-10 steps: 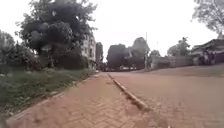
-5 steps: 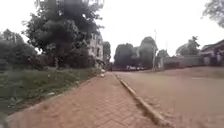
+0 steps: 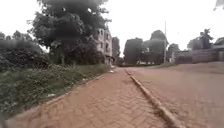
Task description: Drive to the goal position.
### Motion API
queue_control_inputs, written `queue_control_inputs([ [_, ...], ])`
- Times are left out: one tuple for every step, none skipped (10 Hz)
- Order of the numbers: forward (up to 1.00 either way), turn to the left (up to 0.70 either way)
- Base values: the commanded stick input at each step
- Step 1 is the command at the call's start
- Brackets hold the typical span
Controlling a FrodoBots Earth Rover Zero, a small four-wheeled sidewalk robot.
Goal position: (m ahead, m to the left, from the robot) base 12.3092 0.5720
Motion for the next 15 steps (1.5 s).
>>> queue_control_inputs([
  [0.70,0.00],
  [0.70,0.00],
  [0.70,0.00],
  [0.70,0.00],
  [0.70,0.00],
  [0.70,0.00],
  [0.70,0.00],
  [0.70,0.00],
  [0.70,0.00],
  [0.70,0.00],
  [0.70,0.00],
  [0.70,0.00],
  [0.70,0.00],
  [0.70,0.00],
  [0.70,0.00],
])
